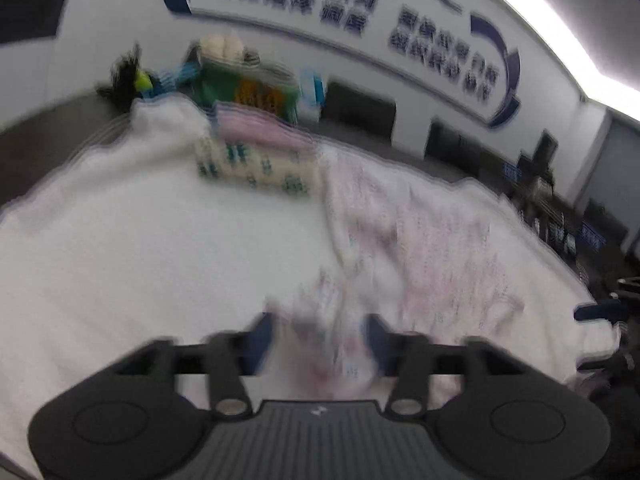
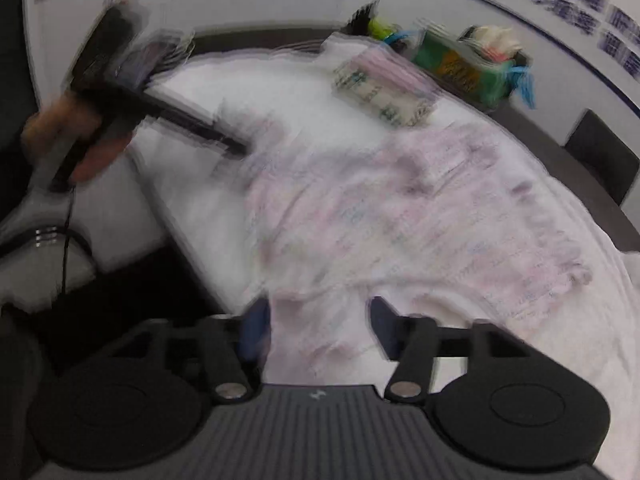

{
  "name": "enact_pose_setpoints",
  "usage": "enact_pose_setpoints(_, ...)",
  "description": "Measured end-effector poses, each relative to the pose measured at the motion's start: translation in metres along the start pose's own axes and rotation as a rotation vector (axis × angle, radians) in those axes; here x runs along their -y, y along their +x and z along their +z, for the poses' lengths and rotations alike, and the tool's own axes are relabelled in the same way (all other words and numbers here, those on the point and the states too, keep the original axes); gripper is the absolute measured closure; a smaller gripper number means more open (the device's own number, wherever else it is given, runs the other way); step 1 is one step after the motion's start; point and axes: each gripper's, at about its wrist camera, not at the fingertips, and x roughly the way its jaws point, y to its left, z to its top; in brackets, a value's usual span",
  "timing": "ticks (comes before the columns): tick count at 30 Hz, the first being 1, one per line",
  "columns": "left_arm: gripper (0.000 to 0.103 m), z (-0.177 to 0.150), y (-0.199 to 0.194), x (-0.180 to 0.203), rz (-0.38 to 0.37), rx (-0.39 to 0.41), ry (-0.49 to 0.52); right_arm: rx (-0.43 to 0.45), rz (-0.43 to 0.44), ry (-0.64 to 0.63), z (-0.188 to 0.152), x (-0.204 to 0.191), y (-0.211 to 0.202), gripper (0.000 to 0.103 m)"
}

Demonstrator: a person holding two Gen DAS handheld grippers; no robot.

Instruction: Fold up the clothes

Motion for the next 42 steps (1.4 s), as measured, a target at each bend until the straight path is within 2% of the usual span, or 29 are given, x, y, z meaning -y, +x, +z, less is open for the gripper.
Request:
enact_pose_setpoints(3,0.042,0.007,-0.007,0.027,-0.101,-0.002,0.02,0.065,-0.162,0.182,0.0,0.069,0.017,0.032)
enact_pose_setpoints(4,0.04,0.003,-0.002,0.045,-0.153,-0.019,0.053,0.078,-0.225,0.252,-0.002,0.094,0.023,0.032)
enact_pose_setpoints(7,0.038,-0.014,0.023,0.107,-0.298,-0.088,0.189,0.067,-0.313,0.542,-0.017,0.18,0.062,0.034)
enact_pose_setpoints(9,0.038,-0.038,0.041,0.149,-0.345,-0.136,0.326,0.067,-0.299,0.691,-0.028,0.225,0.096,0.035)
enact_pose_setpoints(12,0.038,-0.065,0.056,0.186,-0.346,-0.15,0.504,0.064,-0.279,0.814,-0.033,0.261,0.139,0.038)
enact_pose_setpoints(14,0.038,-0.073,0.07,0.192,-0.325,-0.163,0.55,0.062,-0.271,0.855,-0.031,0.275,0.161,0.046)
enact_pose_setpoints(15,0.041,-0.075,0.072,0.191,-0.308,-0.179,0.541,0.062,-0.268,0.865,-0.032,0.278,0.163,0.051)
enact_pose_setpoints(16,0.061,-0.077,0.074,0.189,-0.29,-0.198,0.525,0.063,-0.265,0.874,-0.034,0.279,0.163,0.068)
enact_pose_setpoints(17,0.077,-0.078,0.075,0.186,-0.273,-0.218,0.509,0.064,-0.262,0.883,-0.036,0.281,0.164,0.099)
enact_pose_setpoints(18,0.1,-0.077,0.077,0.181,-0.266,-0.244,0.48,0.065,-0.258,0.892,-0.038,0.283,0.164,0.101)
enact_pose_setpoints(22,0.1,-0.063,0.07,0.162,-0.283,-0.243,0.416,0.138,-0.306,0.912,-0.048,0.276,0.136,0.101)
enact_pose_setpoints(24,0.1,-0.057,0.065,0.158,-0.284,-0.221,0.448,0.178,-0.349,0.963,-0.06,0.274,0.111,0.101)
enact_pose_setpoints(27,0.101,-0.046,0.06,0.148,-0.27,-0.179,0.529,0.217,-0.467,1.012,-0.079,0.26,0.075,0.101)
enact_pose_setpoints(31,0.101,-0.025,0.049,0.121,-0.228,-0.145,0.58,0.274,-0.595,1.066,-0.11,0.213,0.029,0.101)
enact_pose_setpoints(34,0.102,-0.013,0.041,0.093,-0.221,-0.145,0.563,0.327,-0.667,1.139,-0.138,0.168,-0.002,0.101)
enact_pose_setpoints(36,0.102,-0.013,0.037,0.081,-0.256,-0.175,0.547,0.364,-0.715,1.186,-0.157,0.138,-0.022,0.101)
enact_pose_setpoints(38,0.101,-0.014,0.042,0.074,-0.337,-0.227,0.505,0.363,-0.763,1.221,-0.174,0.109,-0.031,0.101)
enact_pose_setpoints(39,0.099,-0.013,0.044,0.071,-0.396,-0.262,0.479,0.334,-0.782,1.216,-0.181,0.097,-0.031,0.101)
enact_pose_setpoints(40,0.093,-0.011,0.045,0.067,-0.46,-0.299,0.451,0.299,-0.799,1.207,-0.186,0.086,-0.031,0.101)
enact_pose_setpoints(42,0.09,-0.002,0.04,0.056,-0.512,-0.302,0.415,0.254,-0.842,1.188,-0.19,0.076,-0.034,0.097)
